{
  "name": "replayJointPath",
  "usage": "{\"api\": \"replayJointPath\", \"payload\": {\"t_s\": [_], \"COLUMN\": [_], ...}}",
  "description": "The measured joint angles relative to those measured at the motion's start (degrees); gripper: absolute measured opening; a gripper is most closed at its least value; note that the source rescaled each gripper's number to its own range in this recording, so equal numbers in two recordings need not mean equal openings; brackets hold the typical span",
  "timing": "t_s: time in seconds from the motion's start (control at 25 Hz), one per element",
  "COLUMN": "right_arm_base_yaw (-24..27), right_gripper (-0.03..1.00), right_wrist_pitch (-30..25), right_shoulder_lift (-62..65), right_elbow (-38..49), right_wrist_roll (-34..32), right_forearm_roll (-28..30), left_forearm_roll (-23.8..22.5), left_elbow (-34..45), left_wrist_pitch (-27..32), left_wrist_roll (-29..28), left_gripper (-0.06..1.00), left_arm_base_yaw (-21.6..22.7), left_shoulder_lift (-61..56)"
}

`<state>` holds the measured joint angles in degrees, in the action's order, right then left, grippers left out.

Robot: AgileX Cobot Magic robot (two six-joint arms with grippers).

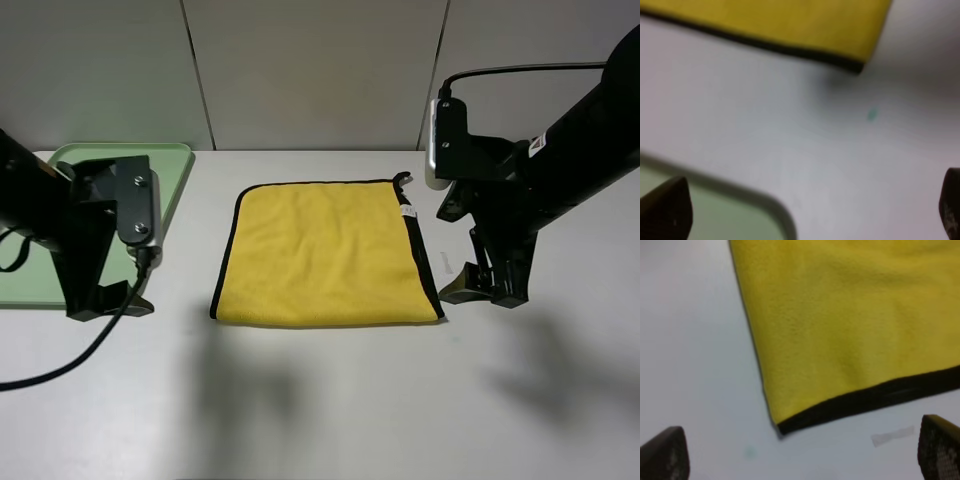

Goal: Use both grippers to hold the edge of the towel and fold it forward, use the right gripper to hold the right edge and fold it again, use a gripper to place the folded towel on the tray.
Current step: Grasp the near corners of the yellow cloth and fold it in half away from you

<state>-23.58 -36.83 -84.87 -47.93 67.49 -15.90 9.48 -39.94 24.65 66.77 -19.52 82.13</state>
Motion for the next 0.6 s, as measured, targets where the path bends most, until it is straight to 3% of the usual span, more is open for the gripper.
{"api": "replayJointPath", "payload": {"t_s": [0.24,0.6], "right_arm_base_yaw": [0.00,0.00], "right_gripper": [1.00,1.00], "right_wrist_pitch": [0.87,2.36], "right_shoulder_lift": [-2.83,-2.83], "right_elbow": [0.00,0.00], "right_wrist_roll": [0.07,0.12], "right_forearm_roll": [-1.31,-2.23], "left_forearm_roll": [0.79,0.84], "left_elbow": [-0.04,-0.06], "left_wrist_pitch": [-6.90,-14.25], "left_wrist_roll": [2.56,6.13], "left_gripper": [0.99,0.99], "left_arm_base_yaw": [-8.10,-8.81], "left_shoulder_lift": [6.23,15.35]}}
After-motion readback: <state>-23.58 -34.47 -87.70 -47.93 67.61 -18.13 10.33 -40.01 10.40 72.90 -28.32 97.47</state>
